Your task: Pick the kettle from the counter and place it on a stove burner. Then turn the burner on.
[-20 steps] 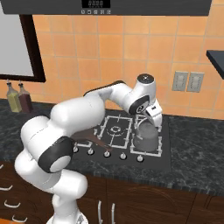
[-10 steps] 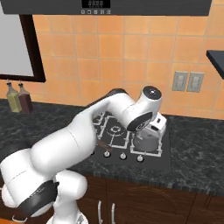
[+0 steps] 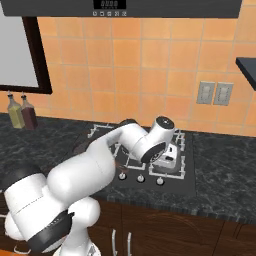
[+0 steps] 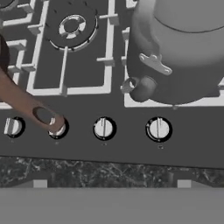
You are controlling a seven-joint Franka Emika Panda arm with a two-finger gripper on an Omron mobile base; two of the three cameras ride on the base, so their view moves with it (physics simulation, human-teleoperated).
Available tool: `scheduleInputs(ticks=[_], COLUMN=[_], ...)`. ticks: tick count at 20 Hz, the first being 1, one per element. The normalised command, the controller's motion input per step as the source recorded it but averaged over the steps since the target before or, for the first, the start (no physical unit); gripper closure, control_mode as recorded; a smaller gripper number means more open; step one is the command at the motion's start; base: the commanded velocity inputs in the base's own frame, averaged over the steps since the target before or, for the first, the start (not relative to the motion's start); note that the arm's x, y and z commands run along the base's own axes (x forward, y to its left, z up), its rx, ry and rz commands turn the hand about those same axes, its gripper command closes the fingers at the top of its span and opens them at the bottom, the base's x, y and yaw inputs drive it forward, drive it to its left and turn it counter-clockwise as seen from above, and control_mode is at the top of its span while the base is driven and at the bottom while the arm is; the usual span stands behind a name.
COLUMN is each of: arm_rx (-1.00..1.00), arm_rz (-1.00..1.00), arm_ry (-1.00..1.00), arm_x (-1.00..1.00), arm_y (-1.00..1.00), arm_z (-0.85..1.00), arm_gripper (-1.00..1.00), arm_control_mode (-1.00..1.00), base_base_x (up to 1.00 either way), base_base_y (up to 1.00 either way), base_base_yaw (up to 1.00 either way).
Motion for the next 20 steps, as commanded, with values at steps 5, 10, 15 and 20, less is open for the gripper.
scheduleInputs(ticks=[5,10,15,20], arm_rx=[-0.06,0.00,-0.01,-0.05], arm_rz=[0.00,0.00,0.00,0.00], arm_ry=[0.16,0.03,0.00,0.00], arm_x=[0.14,-0.08,0.07,0.07], arm_y=[-0.15,-0.17,0.00,-0.01], arm_z=[-0.36,-0.33,-0.28,-0.34], arm_gripper=[-1.00,-1.00,-1.00,-1.00], arm_control_mode=[-1.00,-1.00,-1.00,-1.00], base_base_x=[0.00,0.00,0.00,0.00], base_base_y=[0.00,0.00,0.00,0.00], base_base_yaw=[0.00,0.00,0.00,0.00])
